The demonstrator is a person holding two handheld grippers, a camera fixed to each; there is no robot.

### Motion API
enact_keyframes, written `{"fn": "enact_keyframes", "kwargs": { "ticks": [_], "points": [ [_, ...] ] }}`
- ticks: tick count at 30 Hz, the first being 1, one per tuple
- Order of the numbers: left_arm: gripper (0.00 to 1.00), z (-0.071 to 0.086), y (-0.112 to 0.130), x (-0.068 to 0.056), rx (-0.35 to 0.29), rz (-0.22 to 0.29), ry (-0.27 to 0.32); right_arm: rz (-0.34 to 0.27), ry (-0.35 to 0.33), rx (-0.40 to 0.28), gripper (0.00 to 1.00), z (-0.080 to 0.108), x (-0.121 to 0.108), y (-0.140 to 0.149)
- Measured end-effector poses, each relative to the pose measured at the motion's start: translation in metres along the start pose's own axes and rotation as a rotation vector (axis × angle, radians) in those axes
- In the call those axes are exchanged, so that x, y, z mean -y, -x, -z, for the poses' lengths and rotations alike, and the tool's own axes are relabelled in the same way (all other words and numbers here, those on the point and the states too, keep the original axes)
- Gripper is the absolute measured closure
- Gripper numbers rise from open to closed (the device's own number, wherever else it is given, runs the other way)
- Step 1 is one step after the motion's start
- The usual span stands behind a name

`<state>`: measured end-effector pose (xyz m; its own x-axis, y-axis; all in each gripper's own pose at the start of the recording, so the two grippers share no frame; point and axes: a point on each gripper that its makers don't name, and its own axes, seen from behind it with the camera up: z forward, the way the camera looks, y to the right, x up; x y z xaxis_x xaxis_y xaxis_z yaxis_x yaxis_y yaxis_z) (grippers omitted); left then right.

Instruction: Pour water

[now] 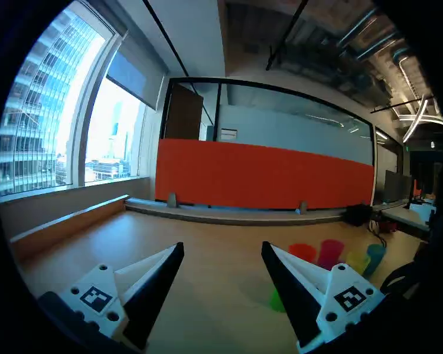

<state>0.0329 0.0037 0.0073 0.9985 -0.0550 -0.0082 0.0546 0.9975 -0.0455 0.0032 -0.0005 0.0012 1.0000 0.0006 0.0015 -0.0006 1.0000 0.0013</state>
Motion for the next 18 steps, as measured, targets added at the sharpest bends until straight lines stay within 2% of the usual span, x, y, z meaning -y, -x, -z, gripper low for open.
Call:
{"fn": "enact_keyframes", "kwargs": {
  "ticks": [8, 14, 18],
  "points": [
    [0.02, -0.006, -0.081, -0.014, -0.023, -0.016, 0.068, -0.016, -0.036, 0.002, 0.00, -0.011, 0.004, -0.049],
    [0.02, -0.008, -0.134, -0.023, -0.030, -0.051, 0.108, -0.034, -0.070, 0.016, 0.00, -0.015, 0.009, -0.086],
    [0.02, -0.011, -0.164, -0.030, -0.043, -0.079, 0.139, -0.024, -0.096, 0.010, 0.00, -0.018, 0.014, -0.111]
  ]
}}
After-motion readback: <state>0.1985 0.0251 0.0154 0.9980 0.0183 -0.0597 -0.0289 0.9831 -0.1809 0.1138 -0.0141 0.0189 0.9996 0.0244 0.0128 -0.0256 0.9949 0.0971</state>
